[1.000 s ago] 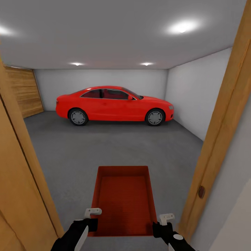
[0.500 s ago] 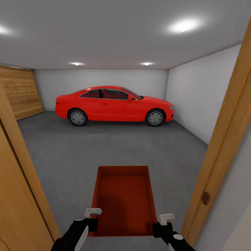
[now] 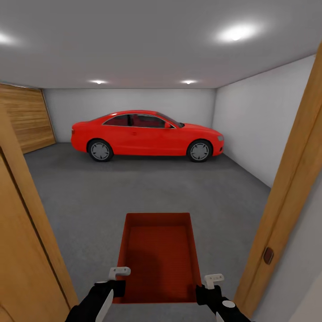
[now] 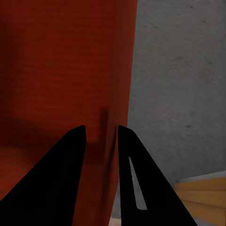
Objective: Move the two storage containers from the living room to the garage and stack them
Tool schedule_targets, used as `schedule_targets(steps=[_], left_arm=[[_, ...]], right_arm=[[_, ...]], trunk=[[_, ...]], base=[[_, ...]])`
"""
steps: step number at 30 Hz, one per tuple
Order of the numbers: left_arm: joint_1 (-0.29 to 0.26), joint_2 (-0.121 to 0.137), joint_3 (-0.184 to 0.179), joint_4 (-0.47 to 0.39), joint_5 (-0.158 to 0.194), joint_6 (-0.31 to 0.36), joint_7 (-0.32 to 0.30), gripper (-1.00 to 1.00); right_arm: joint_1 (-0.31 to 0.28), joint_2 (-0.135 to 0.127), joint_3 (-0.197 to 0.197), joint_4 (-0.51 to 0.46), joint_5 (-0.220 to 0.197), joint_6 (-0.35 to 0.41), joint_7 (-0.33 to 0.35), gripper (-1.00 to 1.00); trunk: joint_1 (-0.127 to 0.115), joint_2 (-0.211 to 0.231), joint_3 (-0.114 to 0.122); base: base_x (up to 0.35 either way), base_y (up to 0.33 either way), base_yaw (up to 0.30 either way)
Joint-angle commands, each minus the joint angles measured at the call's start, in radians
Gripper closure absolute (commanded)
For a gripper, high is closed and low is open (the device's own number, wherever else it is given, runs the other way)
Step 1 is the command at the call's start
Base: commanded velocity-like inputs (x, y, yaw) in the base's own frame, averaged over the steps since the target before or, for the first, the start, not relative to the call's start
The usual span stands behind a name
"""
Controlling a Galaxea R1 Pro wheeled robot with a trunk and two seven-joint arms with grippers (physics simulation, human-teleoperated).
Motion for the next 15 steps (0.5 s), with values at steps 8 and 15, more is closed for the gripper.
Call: schedule_targets(steps=[8,15], left_arm=[[-0.001,-0.001,0.039,-0.001,-0.024,0.007,0.006,1.0],[-0.001,-0.001,0.039,-0.001,-0.024,0.007,0.006,1.0]], right_arm=[[0.001,-0.001,0.053,-0.002,0.009,-0.005,0.004,1.0],[0.001,-0.001,0.054,-0.002,0.009,-0.005,0.004,1.0]], trunk=[[0.0,-0.001,0.0],[0.0,-0.001,0.0]], base=[[0.003,0.009,0.0],[0.007,0.0,0.0]])
